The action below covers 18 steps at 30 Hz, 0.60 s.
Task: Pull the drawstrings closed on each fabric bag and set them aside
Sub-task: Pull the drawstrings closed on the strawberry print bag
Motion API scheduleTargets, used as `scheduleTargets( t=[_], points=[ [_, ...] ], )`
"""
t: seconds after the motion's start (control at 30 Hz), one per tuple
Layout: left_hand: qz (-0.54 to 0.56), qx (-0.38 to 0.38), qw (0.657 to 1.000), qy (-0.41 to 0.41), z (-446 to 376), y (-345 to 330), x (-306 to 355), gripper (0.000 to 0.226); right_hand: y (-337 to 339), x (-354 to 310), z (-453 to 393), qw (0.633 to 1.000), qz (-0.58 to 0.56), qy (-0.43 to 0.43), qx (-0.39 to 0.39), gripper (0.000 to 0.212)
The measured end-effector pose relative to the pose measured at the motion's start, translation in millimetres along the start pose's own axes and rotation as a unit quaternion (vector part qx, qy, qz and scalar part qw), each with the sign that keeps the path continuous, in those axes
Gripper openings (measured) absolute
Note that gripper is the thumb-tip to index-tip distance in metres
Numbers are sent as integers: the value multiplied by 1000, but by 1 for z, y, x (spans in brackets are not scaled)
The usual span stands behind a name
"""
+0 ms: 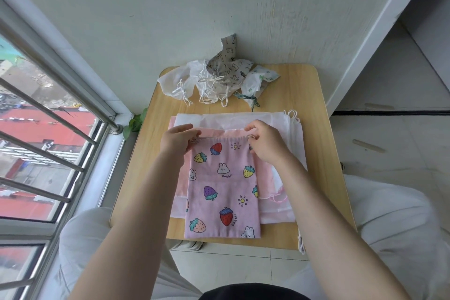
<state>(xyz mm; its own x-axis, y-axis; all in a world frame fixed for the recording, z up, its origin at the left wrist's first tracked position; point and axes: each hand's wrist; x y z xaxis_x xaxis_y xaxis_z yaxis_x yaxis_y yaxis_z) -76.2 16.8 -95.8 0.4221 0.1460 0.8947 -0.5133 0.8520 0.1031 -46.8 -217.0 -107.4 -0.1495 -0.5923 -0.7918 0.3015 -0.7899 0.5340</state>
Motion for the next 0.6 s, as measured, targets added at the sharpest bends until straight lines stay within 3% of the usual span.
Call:
scheduleTargets(
  t=[0.1, 0.37, 0.5, 0.6],
  points=[
    [52, 40, 998, 5, 6, 5, -6, 19, 0, 5, -2, 999, 10, -23, 30, 15],
    [162, 162, 973, -14, 16, 20, -18, 9, 7, 9, 6, 990, 98, -52, 90, 21],
    [244, 120, 962, 23, 25, 26, -14, 9, 8, 6, 9, 993, -39, -99, 48, 24],
    [323, 61, 942, 70, 29, 25, -10, 17, 6, -4, 15, 948, -275, -162, 16, 24]
  ],
)
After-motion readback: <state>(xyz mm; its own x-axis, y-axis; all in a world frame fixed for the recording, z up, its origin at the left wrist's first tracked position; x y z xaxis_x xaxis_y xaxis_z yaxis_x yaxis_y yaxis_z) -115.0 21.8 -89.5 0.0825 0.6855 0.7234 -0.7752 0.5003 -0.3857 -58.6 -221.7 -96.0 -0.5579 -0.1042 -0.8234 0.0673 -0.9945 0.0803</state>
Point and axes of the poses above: each hand's wrist, its own z-axis away from the middle knuckle, its own y-axis out of the back of the hand, x = y × z, and after that the axes turned 6 degrees about -y, right-handed
